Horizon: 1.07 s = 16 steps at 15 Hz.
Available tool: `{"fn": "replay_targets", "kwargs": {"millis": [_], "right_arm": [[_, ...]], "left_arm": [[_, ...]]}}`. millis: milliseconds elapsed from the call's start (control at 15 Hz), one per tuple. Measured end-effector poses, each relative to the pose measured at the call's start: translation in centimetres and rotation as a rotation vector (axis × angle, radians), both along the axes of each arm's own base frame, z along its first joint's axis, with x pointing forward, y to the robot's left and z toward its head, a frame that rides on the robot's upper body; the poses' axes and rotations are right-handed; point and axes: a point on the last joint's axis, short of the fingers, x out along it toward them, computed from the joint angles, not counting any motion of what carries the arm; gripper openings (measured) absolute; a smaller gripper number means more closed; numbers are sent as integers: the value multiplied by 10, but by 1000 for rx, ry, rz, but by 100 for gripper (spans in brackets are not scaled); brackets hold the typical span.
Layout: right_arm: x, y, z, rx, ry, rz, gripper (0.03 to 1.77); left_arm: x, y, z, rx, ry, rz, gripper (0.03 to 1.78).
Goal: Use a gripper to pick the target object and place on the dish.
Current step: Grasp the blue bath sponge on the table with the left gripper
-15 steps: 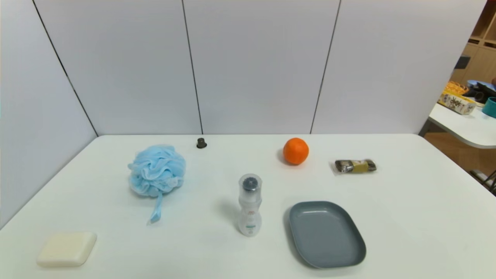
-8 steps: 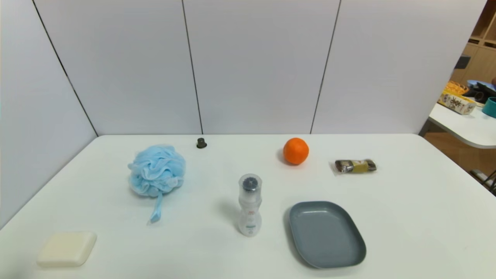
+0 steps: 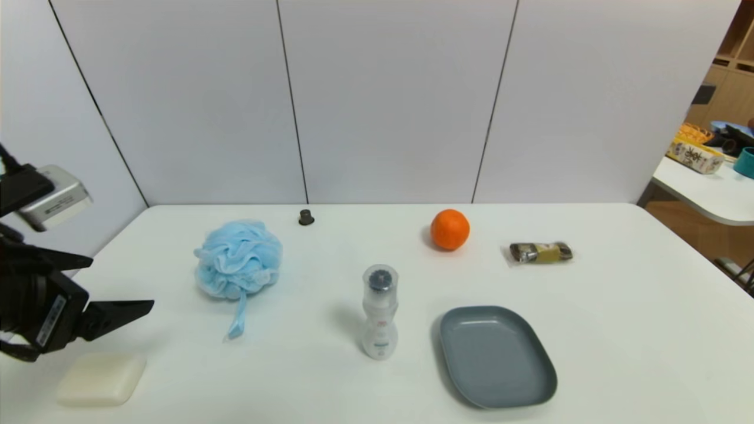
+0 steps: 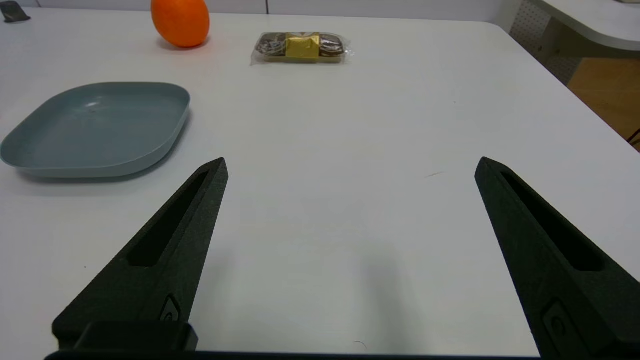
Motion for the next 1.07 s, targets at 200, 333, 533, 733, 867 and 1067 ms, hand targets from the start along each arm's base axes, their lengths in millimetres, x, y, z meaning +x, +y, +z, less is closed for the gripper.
{"fn": "replay_targets", "kwargs": {"millis": [200,333,533,733,867,1067], "right_arm": [[0,0,0,0,0,0,171],[0,0,0,0,0,0,171],[0,0,0,0,0,0,171],[0,0,0,0,0,0,171],[0,0,0,0,0,0,171],[0,0,0,0,0,0,171]], "left_arm": [[42,-6,4,16,40,-38,169],[67,-12,5,16,55,-57,169],[102,-20,-1,17,84,-79,169],[134,-28,-14,21,124,-96,169],[151,-33,-24,23,150,-107,169],[168,-38,-40,-6,200,-132,169]]}}
